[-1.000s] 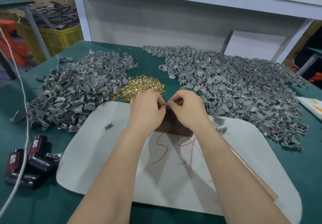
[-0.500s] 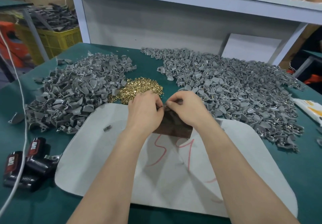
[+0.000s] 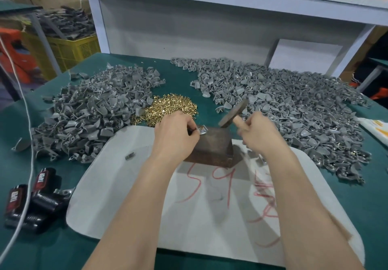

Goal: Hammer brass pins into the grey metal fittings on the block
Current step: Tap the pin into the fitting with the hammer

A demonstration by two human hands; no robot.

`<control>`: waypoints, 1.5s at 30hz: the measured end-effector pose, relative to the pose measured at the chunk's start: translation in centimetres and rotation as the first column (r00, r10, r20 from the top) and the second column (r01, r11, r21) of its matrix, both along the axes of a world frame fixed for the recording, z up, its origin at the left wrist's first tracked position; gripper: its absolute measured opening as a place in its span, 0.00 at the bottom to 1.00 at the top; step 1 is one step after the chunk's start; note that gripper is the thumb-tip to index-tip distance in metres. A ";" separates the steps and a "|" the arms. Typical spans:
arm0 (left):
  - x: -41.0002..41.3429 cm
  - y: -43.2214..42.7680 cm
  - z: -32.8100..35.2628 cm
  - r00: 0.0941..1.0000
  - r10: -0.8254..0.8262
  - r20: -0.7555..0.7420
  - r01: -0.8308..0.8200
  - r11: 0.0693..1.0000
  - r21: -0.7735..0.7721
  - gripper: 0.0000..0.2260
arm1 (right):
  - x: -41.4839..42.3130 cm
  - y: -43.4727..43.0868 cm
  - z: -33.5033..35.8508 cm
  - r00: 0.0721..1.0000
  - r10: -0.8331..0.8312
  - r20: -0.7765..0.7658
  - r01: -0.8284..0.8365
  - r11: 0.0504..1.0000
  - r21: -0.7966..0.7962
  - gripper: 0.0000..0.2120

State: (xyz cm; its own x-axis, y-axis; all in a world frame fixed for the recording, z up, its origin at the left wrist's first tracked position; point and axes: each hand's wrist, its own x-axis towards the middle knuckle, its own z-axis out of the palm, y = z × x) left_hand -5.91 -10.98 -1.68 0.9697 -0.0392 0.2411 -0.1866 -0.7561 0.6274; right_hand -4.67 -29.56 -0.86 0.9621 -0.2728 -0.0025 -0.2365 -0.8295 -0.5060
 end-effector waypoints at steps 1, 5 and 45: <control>0.0 0.0 0.0 1.000 0.002 0.002 -0.002 1.000 0.000 0.05 | -0.3 -0.3 0.5 0.998 -0.018 0.058 0.017 1.000 0.024 0.07; 0.2 0.0 0.0 1.000 0.013 0.004 -0.013 1.000 0.021 0.04 | -1.9 0.3 2.3 0.981 0.065 0.184 -0.096 0.982 0.163 0.03; 0.5 0.1 -0.4 1.000 0.026 0.000 -0.026 0.999 -0.023 0.04 | -2.9 3.1 2.3 0.919 0.306 0.250 -0.288 0.952 -0.109 0.06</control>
State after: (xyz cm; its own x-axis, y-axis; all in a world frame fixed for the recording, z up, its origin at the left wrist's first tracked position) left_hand -5.43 -10.93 -2.04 0.9703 -0.0089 0.2417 -0.1674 -0.7461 0.6444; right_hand -7.59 -26.45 1.43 0.9629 0.0348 0.2675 0.1583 -0.8758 -0.4559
